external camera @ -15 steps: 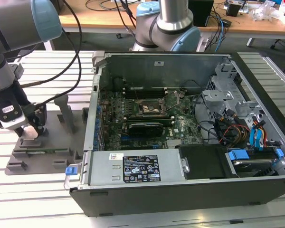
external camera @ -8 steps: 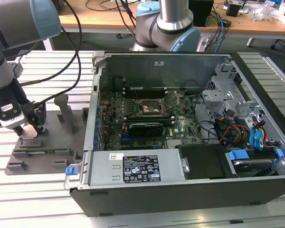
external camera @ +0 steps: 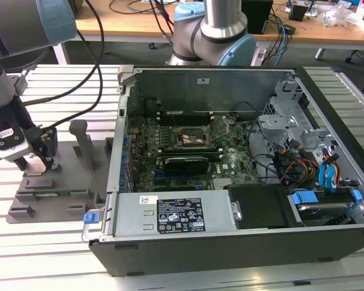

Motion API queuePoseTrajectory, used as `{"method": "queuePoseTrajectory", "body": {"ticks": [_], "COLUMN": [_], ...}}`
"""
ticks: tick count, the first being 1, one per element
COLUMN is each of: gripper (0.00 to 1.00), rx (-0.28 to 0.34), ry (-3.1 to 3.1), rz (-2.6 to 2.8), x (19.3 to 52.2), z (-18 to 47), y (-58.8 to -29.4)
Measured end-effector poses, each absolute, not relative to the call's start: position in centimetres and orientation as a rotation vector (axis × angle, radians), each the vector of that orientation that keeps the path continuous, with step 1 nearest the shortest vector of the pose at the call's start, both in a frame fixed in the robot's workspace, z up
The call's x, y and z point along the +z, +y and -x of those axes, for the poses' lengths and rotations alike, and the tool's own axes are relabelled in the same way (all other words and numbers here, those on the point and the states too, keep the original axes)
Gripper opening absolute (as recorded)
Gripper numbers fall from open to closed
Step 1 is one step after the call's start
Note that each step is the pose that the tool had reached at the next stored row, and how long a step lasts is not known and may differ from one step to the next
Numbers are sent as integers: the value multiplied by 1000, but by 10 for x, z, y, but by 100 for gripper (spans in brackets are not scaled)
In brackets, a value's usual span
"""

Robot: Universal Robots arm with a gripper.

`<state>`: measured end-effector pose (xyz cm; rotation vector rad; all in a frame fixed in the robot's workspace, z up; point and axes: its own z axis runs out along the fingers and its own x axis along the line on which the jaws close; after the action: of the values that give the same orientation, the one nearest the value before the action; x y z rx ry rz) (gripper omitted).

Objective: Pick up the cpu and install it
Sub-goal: 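Pick up the cpu and move it towards the insertion slot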

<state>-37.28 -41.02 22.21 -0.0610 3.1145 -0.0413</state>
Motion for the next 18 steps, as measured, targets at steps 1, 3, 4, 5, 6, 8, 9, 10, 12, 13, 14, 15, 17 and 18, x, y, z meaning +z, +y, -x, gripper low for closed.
{"method": "queuePoseTrajectory", "body": {"ticks": [1,3,4,5,6,8,9,10,12,13,14,15,17,18], "gripper": [55,55,55,55,55,55,55,55,55,55,55,55,55,55], "rx": [-41,-41,-41,-41,-41,-41,-41,-41,-41,-41,-41,-41,-41,-41], "ry": [3115,3115,3115,3115,3115,3115,3115,3115,3115,3114,3115,3115,3115,3115], "rz": [61,61,61,61,61,61,61,61,61,61,61,61,61,61], "x": [223,225,226,227,228,230,231,233,235,237,238,239,242,245], "z": [373,373,373,373,373,373,373,373,373,373,373,373,373,373], "y": [-410,-410,-410,-410,-410,-410,-410,-410,-410,-410,-410,-410,-410,-410]}}
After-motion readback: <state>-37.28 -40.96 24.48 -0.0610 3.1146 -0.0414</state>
